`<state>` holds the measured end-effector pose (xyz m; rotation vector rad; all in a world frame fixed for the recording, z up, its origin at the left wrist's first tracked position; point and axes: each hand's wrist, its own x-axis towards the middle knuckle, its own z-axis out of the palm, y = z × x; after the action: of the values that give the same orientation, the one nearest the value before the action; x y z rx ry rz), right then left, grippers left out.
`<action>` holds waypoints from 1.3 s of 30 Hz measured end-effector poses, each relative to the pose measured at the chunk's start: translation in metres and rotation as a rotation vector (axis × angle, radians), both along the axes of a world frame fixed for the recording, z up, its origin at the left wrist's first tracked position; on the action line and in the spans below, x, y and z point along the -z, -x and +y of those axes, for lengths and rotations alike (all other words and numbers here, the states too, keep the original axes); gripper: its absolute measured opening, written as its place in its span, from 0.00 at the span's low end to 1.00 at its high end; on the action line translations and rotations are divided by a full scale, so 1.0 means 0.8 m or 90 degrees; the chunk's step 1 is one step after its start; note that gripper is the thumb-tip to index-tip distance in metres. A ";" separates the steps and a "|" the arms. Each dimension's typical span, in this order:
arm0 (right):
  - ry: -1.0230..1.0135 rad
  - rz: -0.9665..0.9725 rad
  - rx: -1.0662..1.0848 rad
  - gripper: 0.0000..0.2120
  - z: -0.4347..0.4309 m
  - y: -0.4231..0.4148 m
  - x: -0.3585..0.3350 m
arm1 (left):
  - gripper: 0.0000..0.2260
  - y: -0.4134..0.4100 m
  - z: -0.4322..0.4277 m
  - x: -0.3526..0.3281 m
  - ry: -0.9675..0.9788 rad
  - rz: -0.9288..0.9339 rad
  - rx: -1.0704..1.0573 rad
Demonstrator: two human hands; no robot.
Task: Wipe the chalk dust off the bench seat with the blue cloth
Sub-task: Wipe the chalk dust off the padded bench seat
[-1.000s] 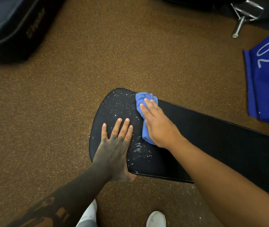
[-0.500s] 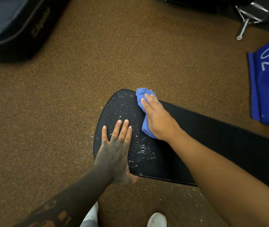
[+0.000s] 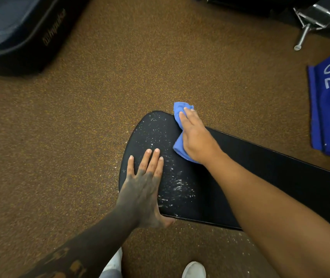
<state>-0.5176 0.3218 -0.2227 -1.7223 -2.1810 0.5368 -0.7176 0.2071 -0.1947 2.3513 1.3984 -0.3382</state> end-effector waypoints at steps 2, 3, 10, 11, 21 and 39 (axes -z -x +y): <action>-0.008 0.015 0.000 0.24 -0.003 0.026 0.000 | 0.66 0.000 -0.001 -0.001 -0.008 -0.004 -0.012; -0.010 0.015 -0.017 0.23 -0.008 0.032 0.000 | 0.65 0.000 -0.001 -0.002 -0.010 -0.013 -0.026; -0.014 -0.015 0.017 0.26 -0.005 0.031 -0.003 | 0.47 0.033 0.016 0.020 -0.043 -0.148 -0.205; -0.014 -0.011 0.018 0.26 -0.007 0.040 -0.002 | 0.45 0.036 0.017 0.024 -0.035 -0.205 -0.233; -0.027 -0.007 -0.051 0.25 -0.010 0.043 0.004 | 0.28 0.038 0.034 0.031 0.085 -0.490 -0.561; -0.027 0.006 -0.078 0.25 -0.029 0.094 0.006 | 0.23 0.049 0.039 0.039 0.180 -0.594 -0.643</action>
<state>-0.5930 0.2985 -0.2279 -1.5683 -2.2853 0.5233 -0.7571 0.2380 -0.2259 1.0398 1.6069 0.6974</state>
